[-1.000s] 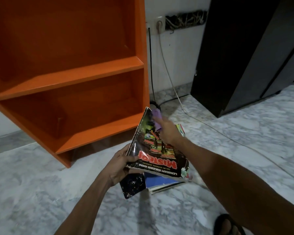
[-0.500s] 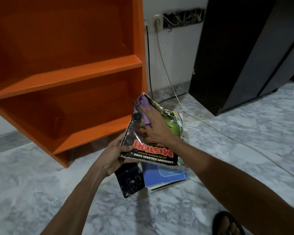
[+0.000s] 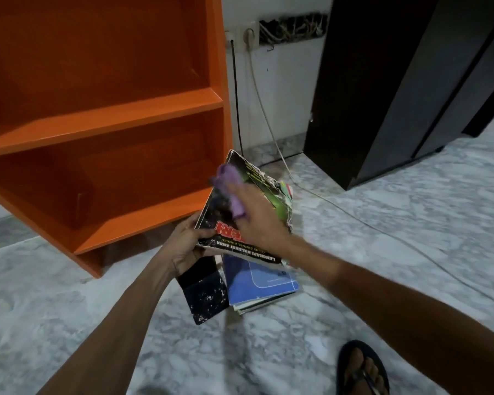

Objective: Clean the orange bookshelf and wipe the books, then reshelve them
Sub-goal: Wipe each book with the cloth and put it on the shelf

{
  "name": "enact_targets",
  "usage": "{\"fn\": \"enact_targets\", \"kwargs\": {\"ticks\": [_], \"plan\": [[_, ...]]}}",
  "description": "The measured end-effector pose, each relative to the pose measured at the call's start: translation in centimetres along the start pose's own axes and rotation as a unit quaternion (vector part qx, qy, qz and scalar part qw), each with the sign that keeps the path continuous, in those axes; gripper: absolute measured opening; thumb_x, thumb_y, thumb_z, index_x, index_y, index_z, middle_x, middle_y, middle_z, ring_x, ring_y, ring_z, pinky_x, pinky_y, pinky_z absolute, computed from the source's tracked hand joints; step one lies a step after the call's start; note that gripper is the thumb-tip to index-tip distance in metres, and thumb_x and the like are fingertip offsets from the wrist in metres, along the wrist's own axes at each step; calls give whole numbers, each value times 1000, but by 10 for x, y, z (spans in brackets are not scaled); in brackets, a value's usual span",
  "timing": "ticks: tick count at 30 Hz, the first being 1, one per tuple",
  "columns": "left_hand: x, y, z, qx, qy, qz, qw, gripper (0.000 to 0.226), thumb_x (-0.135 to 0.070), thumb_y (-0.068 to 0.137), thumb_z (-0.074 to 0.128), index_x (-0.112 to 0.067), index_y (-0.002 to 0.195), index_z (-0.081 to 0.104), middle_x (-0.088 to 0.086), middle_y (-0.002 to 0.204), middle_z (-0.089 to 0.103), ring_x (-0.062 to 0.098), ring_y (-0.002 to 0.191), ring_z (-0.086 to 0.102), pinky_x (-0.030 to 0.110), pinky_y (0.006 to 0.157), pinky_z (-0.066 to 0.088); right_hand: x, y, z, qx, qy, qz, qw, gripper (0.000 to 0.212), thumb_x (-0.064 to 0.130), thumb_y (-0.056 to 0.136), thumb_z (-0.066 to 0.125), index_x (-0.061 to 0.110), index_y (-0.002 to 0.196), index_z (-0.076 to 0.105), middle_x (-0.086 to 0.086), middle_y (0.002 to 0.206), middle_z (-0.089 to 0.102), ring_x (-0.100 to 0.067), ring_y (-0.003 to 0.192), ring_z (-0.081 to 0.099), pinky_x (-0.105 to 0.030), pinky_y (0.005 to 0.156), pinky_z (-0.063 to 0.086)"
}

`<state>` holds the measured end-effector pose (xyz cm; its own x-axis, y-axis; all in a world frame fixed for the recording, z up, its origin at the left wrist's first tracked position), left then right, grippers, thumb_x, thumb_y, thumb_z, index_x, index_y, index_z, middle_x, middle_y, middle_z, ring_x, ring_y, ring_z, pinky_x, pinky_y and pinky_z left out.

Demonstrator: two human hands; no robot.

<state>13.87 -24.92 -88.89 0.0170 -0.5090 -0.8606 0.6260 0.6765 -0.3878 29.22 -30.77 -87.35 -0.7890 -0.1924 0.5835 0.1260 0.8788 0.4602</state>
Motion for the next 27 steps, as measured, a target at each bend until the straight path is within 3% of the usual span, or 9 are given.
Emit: {"fn": "enact_targets", "kwargs": {"ticks": [2,5,8,12,14,16,19,23,27], "plan": [[-5,-3,4,-14,8,16,1000,38,11,93,41,-13,116,60,11,98,67,20,80,64,39,62,58,16,-32,20,59,-10,-37,998,68,-1,88,56,21,150,39,-14,140,48,-22,117,49,-38,93,50],[-9,-10,6,1,12,19,1000,47,14,91,41,-21,116,59,9,92,67,16,69,67,32,54,57,-7,-49,26,41,-44,0,998,64,7,89,53,22,150,38,-14,151,40,-29,129,42,-49,108,40],[-8,-14,4,7,19,21,1000,52,15,90,44,-24,120,59,12,94,66,22,79,65,37,59,59,-33,-40,17,38,-71,22,997,67,8,90,58,29,149,35,-12,151,39,-28,129,42,-54,106,43],[-8,-21,-1,18,19,10,1000,55,14,89,48,-29,121,59,15,98,71,25,83,69,37,61,60,-84,-19,-10,30,-105,115,987,65,13,93,62,22,151,34,-19,134,47,-29,115,52,-31,88,47],[-9,-24,-3,28,28,3,999,55,13,89,49,-30,122,58,15,100,72,25,87,69,38,62,60,-104,-9,-27,6,-131,177,975,56,7,96,53,19,148,38,-18,116,51,-31,102,55,-29,76,41],[-9,-23,-4,28,29,-4,999,54,13,89,48,-27,123,58,14,99,72,24,87,69,39,63,61,-106,3,-38,-64,-129,217,965,60,1,91,54,20,146,39,-20,116,53,-32,101,55,-30,74,40],[-9,-19,-2,22,24,-7,999,53,14,89,47,-24,125,57,14,94,73,22,80,71,37,60,60,-58,20,-28,-115,-71,103,985,70,0,92,52,33,150,30,-16,133,47,-18,101,52,-32,71,54],[-11,-16,10,28,18,3,999,46,17,89,46,-12,123,56,13,90,68,17,66,70,33,53,57,1,11,15,-3,-50,-102,994,69,0,89,59,25,149,35,-21,144,41,-31,122,49,-45,97,52],[-13,-23,2,51,15,3,999,45,12,85,51,-15,120,59,15,98,70,23,78,71,35,59,59,-9,19,19,-10,-70,-89,994,63,11,94,54,28,151,32,-20,151,37,-32,132,43,-46,107,39]]}}
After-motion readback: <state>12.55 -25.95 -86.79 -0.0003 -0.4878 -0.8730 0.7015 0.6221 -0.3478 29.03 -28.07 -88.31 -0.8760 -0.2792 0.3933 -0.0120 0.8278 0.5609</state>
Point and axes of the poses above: each hand's wrist, its own y-axis towards the middle knuckle, its own z-axis out of the palm, x = y × z, the point moved 3 cm from there along y, towards the middle knuckle
